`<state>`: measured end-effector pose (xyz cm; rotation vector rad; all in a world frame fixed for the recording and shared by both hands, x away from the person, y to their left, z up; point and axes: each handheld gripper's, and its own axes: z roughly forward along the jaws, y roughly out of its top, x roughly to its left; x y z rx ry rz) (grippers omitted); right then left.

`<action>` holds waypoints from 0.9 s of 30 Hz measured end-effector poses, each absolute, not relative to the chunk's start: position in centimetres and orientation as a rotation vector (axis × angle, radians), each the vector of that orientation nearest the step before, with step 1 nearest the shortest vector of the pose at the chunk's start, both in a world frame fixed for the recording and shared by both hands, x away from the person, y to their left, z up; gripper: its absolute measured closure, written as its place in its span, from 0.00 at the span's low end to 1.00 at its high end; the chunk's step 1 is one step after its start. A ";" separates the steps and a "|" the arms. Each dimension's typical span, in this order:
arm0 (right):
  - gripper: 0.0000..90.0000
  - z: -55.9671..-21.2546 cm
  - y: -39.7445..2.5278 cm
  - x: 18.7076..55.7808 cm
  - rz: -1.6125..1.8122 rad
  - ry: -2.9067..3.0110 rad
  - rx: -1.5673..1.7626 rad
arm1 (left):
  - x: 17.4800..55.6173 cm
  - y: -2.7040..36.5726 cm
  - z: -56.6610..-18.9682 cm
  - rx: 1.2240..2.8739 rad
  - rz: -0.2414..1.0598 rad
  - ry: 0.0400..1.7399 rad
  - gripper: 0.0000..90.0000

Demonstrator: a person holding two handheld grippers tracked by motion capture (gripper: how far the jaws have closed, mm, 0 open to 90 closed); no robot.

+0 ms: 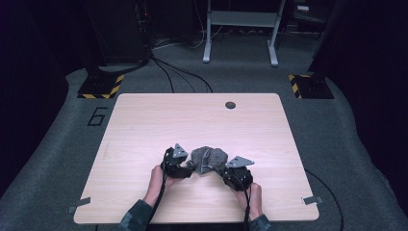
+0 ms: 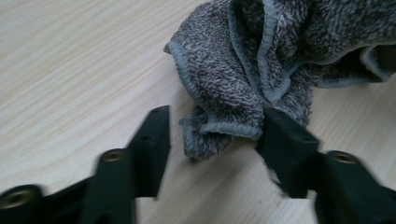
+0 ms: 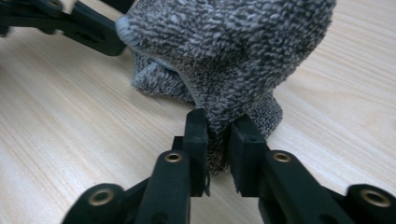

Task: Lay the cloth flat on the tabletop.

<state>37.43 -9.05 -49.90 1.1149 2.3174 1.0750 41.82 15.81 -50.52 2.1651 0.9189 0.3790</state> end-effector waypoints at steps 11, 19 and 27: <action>0.96 -49.0 -11.9 38.8 1.074 2.258 1.192 | 41.6 17.5 -49.9 2.110 0.378 0.968 0.94; 0.95 -49.8 -15.1 41.8 0.996 2.228 1.318 | 40.5 18.7 -49.8 2.094 0.344 0.994 0.94; 0.56 -48.7 -17.1 41.4 1.001 2.213 1.385 | 39.7 18.8 -50.0 2.089 0.301 1.017 0.55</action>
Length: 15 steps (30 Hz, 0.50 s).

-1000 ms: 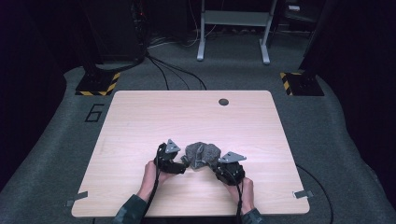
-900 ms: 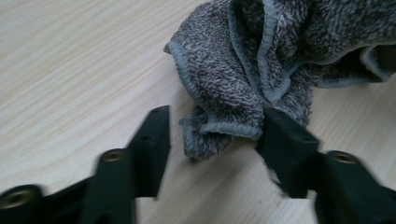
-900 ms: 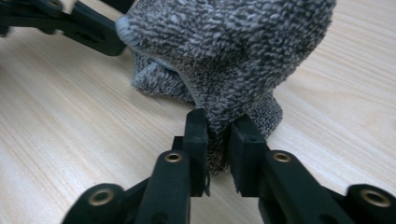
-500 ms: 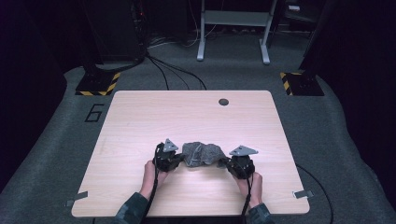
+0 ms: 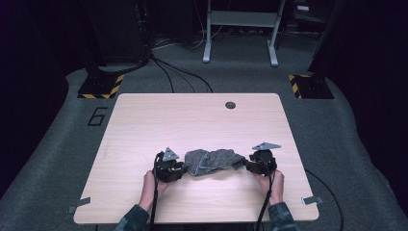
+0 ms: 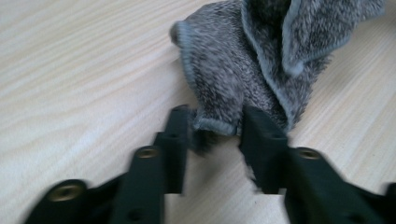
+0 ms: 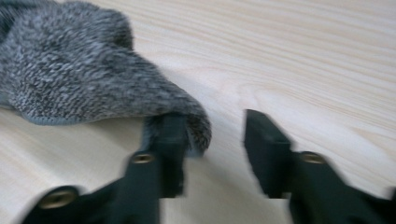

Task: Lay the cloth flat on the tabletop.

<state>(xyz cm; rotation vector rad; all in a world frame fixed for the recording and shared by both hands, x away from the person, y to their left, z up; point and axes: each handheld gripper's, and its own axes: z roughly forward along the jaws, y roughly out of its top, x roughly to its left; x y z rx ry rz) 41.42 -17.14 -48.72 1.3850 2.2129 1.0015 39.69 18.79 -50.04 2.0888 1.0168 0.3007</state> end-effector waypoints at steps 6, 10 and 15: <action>0.37 -45.7 -15.0 37.2 1.062 2.152 1.239 | 39.6 19.1 -49.3 2.063 0.304 1.020 0.39; 0.37 -44.5 -9.4 36.1 1.162 2.263 1.091 | 40.0 19.0 -49.4 2.063 0.286 1.011 0.42; 0.44 -47.7 -3.5 38.5 1.062 2.367 1.030 | 40.3 19.1 -50.6 2.054 0.236 1.001 0.64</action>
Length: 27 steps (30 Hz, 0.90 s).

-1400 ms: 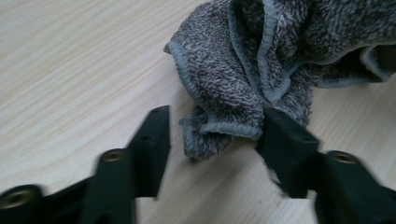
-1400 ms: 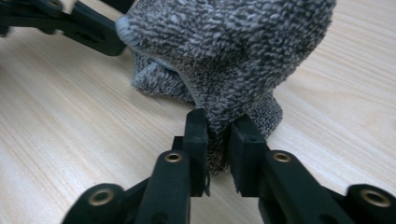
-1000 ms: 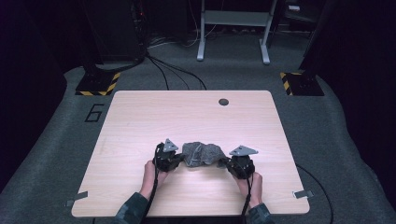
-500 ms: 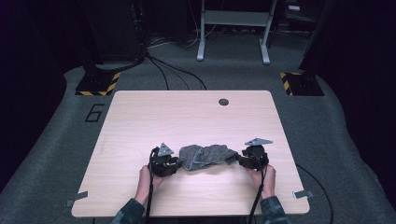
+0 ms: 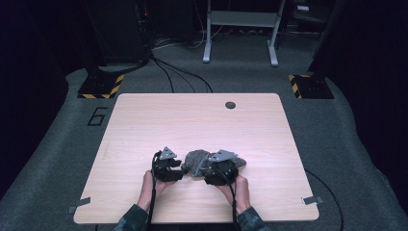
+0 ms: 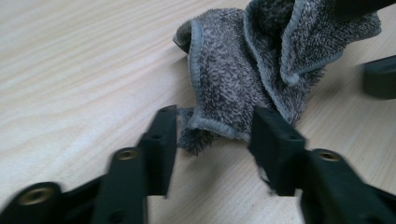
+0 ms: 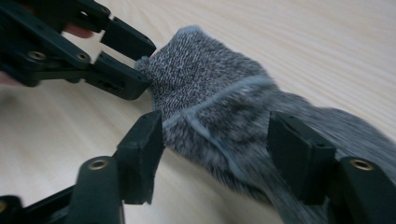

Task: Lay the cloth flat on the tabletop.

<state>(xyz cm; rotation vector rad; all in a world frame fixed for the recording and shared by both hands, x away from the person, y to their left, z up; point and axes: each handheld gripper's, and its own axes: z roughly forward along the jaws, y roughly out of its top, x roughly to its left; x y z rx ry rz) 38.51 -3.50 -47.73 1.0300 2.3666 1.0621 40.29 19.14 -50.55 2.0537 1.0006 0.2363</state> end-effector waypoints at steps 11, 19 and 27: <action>0.96 -50.5 -2.4 40.4 0.951 2.398 1.059 | 39.9 18.7 -51.5 2.036 0.221 1.000 0.96; 0.99 -49.0 -4.3 40.1 1.003 2.360 1.071 | 39.6 19.5 -51.6 2.017 0.248 1.025 0.96; 0.99 -47.8 -7.7 39.6 1.039 2.290 1.115 | 39.2 19.9 -51.2 2.014 0.277 1.036 0.96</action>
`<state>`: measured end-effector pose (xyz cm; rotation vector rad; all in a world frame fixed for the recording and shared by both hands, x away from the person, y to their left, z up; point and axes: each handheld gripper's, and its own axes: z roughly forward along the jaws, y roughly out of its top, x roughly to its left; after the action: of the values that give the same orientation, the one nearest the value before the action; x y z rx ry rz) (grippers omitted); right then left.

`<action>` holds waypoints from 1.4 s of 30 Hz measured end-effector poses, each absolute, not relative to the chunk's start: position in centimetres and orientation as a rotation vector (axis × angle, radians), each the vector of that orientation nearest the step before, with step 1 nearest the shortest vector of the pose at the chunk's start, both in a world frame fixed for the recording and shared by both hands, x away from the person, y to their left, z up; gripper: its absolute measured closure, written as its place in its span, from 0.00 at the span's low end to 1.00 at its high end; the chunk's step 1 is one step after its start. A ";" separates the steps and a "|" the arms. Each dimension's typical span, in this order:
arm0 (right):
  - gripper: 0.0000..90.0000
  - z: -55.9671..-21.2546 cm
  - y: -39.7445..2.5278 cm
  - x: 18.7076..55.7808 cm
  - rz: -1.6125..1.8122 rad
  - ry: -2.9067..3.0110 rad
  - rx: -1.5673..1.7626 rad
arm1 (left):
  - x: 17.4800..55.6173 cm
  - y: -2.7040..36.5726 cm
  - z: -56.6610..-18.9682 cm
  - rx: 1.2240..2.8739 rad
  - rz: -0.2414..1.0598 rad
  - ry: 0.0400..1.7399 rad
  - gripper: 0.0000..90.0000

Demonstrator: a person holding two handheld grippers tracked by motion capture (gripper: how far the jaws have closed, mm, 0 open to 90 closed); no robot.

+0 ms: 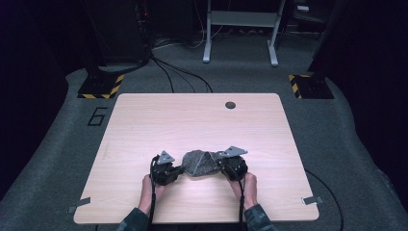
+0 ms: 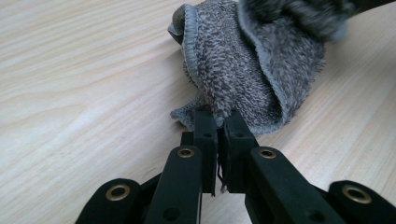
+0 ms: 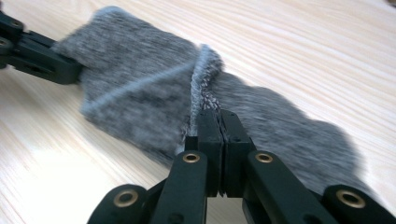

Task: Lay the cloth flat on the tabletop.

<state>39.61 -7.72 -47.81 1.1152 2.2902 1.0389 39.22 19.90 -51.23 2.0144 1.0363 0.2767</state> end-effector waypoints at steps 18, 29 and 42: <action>0.99 -45.9 -12.9 39.5 1.049 2.173 1.198 | 39.3 23.0 -50.6 1.999 0.272 1.093 0.63; 0.99 -46.2 -13.6 39.2 1.062 2.168 1.226 | 39.4 22.4 -50.1 2.053 0.361 1.010 0.49; 0.99 -45.9 -13.7 39.0 1.089 2.166 1.212 | 39.4 22.2 -48.9 2.029 0.343 0.991 0.95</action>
<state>39.02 -13.66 -45.91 1.2124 2.1657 1.0889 39.43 22.21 -48.92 2.0287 0.9915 0.3429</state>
